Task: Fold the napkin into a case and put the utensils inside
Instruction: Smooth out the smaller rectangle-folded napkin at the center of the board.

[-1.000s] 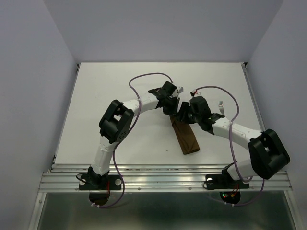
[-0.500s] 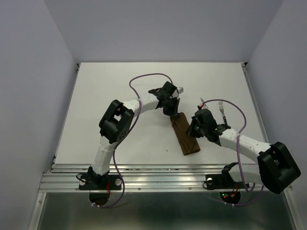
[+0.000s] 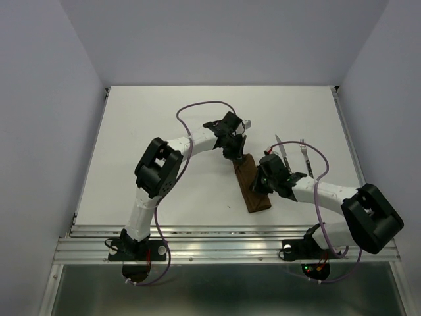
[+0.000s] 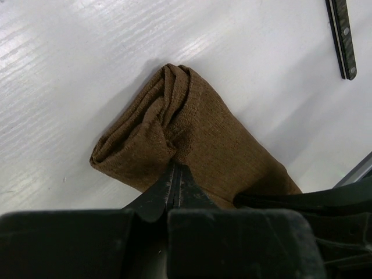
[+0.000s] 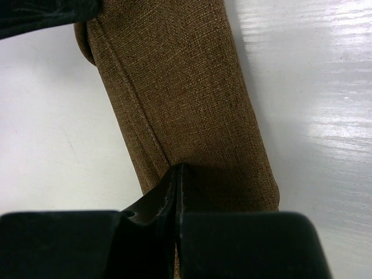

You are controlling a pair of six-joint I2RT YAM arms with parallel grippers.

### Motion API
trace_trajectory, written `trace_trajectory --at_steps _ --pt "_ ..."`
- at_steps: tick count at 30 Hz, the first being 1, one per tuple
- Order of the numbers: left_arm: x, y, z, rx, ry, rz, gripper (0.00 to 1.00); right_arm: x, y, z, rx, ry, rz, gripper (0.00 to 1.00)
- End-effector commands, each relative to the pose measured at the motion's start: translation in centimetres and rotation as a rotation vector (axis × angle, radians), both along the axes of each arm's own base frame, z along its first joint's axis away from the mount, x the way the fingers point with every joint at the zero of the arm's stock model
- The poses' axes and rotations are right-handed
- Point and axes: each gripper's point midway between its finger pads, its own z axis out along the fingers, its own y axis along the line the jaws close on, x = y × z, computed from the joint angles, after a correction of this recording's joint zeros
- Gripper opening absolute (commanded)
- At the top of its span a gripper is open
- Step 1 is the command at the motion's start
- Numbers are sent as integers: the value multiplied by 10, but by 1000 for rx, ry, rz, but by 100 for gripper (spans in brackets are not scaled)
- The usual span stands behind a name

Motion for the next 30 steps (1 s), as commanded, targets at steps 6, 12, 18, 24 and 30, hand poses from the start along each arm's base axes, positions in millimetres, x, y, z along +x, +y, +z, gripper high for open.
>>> trace_trajectory --at_steps 6,12,18,24,30 --pt "-11 -4 46 -57 -41 -22 0 -4 -1 -15 -16 27 -19 1" --pt "-14 -12 46 -81 14 -9 0 -2 -2 -15 -27 31 -28 1" --pt "-9 -15 54 -107 1 10 0 -3 -4 -16 -33 36 -33 1" --pt "20 10 76 -2 -201 98 6 -3 -4 -15 -30 35 -35 1" --pt "31 26 62 124 -261 97 26 -2 -4 -14 -35 35 -35 1"
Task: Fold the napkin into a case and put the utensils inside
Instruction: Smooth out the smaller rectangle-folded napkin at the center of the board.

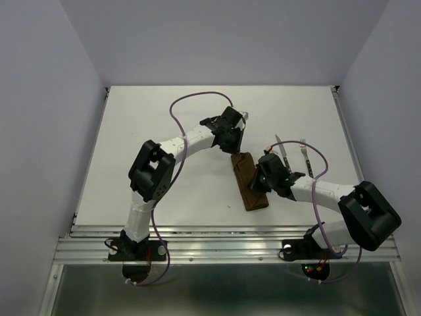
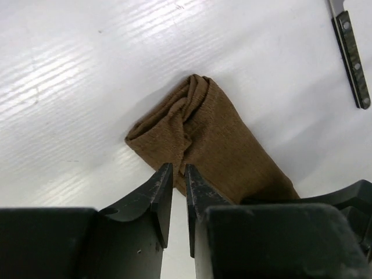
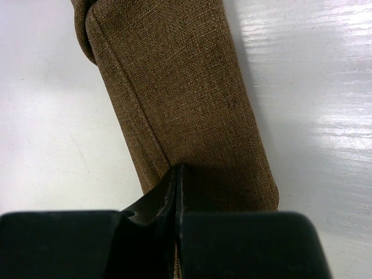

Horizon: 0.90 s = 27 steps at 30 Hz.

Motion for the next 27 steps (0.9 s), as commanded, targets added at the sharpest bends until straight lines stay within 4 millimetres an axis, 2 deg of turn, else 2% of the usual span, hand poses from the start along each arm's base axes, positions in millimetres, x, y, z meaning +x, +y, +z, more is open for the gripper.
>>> trace_trajectory --at_steps 1,8,13,27 --pt "13 7 30 49 -124 4 26 -9 -10 -13 -70 46 -7 1" --pt "5 -4 19 81 -143 -33 24 -8 -9 -14 -71 49 -11 1" --pt "1 -9 11 84 -143 -57 36 -8 -10 -13 -72 48 -12 1" --pt "4 -5 -14 151 -143 -51 34 -6 -7 -14 -71 55 -6 1"
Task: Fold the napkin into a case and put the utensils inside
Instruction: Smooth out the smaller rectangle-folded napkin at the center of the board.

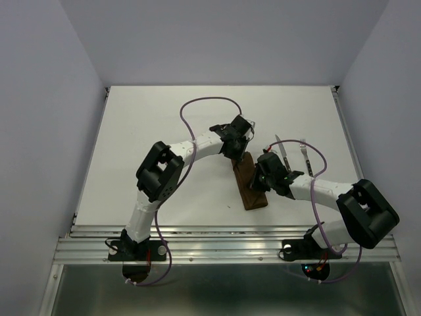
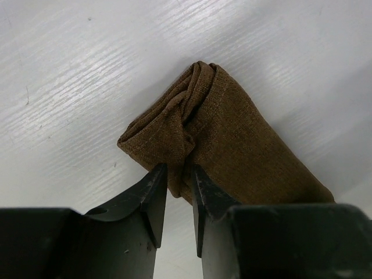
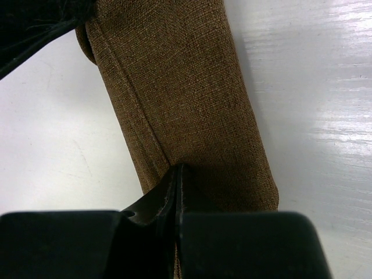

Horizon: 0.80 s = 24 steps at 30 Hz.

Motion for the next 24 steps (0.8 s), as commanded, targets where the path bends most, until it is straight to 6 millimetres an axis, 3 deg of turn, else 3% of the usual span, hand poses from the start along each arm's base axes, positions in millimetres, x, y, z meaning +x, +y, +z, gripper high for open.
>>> trace_trajectory --at_steps 1,15,24 --pt "9 -4 9 -4 -48 -3 34 -9 -9 -14 -69 50 -6 1" --pt "15 -1 -8 42 -51 18 29 -7 -9 -9 -68 34 -5 1" --pt "22 -2 -1 55 -75 27 12 -14 -16 -10 -81 42 -8 1"
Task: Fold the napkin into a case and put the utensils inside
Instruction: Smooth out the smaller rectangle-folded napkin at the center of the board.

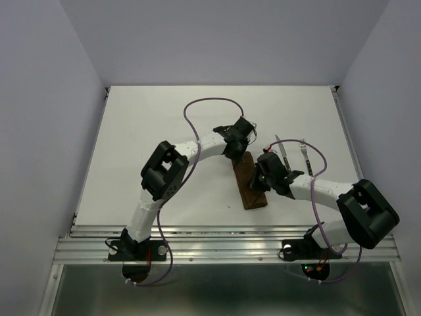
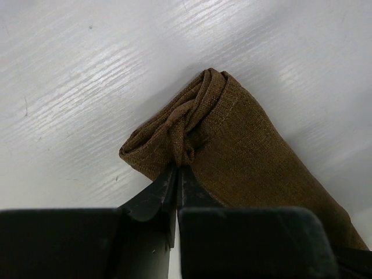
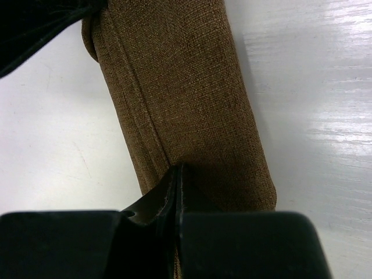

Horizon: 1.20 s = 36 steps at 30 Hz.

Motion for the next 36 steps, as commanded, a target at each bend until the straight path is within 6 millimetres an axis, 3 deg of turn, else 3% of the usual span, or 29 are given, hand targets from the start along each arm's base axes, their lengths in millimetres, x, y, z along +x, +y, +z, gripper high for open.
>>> trace_trajectory --at_steps 1,4,14,19,23,28,36 --pt "15 -4 18 2 -64 8 7 -16 -17 -12 -81 46 -8 1" --pt "15 -4 20 3 -64 5 2 -18 -18 -14 -83 52 -7 1" --pt "11 -10 27 -29 -44 -31 0 -16 -18 -2 -79 31 -10 1" --pt "-1 -21 40 -114 19 -85 0 3 -11 28 -52 -47 -29 1" --pt "0 -16 44 -147 54 -83 0 25 1 48 -41 -96 -35 2" --pt "-2 -16 46 -184 88 -95 0 56 11 57 -4 -136 -62 1" --pt "-5 -19 48 -207 105 -116 0 92 22 51 24 -134 -75 1"
